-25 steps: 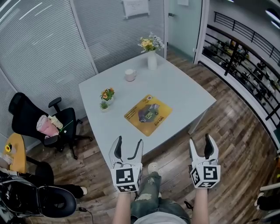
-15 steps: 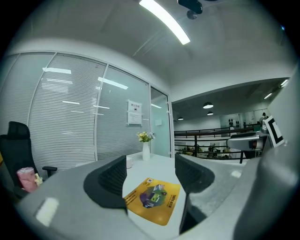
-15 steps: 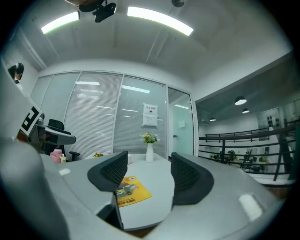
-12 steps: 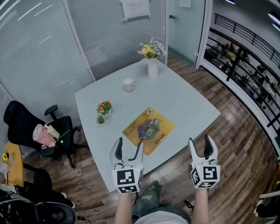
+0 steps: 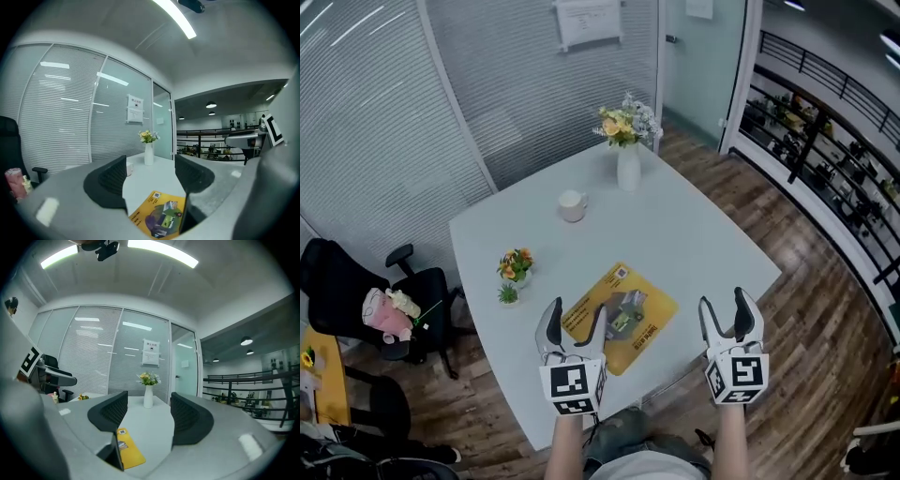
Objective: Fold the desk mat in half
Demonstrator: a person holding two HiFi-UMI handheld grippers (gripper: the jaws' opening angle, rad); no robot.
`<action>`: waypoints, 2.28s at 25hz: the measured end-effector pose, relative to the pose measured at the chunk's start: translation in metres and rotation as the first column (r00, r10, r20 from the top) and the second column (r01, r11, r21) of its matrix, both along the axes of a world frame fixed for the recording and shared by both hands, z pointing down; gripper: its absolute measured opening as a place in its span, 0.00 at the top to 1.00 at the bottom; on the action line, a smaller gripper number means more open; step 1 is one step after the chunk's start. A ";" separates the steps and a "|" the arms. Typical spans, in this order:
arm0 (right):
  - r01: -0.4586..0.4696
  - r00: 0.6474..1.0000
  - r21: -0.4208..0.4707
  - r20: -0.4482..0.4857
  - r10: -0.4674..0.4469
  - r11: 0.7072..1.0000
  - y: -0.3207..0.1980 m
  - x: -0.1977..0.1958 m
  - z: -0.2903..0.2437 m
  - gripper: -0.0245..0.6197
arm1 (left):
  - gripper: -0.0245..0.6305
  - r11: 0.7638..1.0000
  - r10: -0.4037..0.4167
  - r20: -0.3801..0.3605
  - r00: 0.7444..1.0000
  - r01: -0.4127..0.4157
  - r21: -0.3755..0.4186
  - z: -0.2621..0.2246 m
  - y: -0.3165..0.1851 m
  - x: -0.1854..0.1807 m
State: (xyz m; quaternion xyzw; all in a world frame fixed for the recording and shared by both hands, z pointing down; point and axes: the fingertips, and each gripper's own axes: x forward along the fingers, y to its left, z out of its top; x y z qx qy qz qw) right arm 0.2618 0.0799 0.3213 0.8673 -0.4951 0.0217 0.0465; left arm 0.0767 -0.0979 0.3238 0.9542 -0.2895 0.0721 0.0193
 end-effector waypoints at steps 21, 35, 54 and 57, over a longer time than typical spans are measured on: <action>0.214 0.977 -0.166 0.048 -0.209 0.963 -0.100 0.041 0.053 0.50 | 0.49 0.995 -0.079 0.154 0.985 0.086 -0.040 0.052 -0.059 0.004; 0.543 0.831 -0.346 0.092 -0.548 0.765 -0.161 0.039 0.115 0.50 | 0.49 0.973 -0.177 0.275 0.945 0.210 -0.095 0.108 -0.043 0.002; 0.765 0.405 -0.611 0.211 -0.890 0.203 -0.143 -0.004 0.211 0.50 | 0.49 0.955 0.032 0.478 0.878 0.113 -0.272 0.211 0.028 0.013; 0.762 0.329 -0.638 0.233 -0.915 0.112 -0.135 -0.007 0.225 0.51 | 0.49 0.949 0.071 0.501 0.863 0.097 -0.301 0.225 0.040 0.012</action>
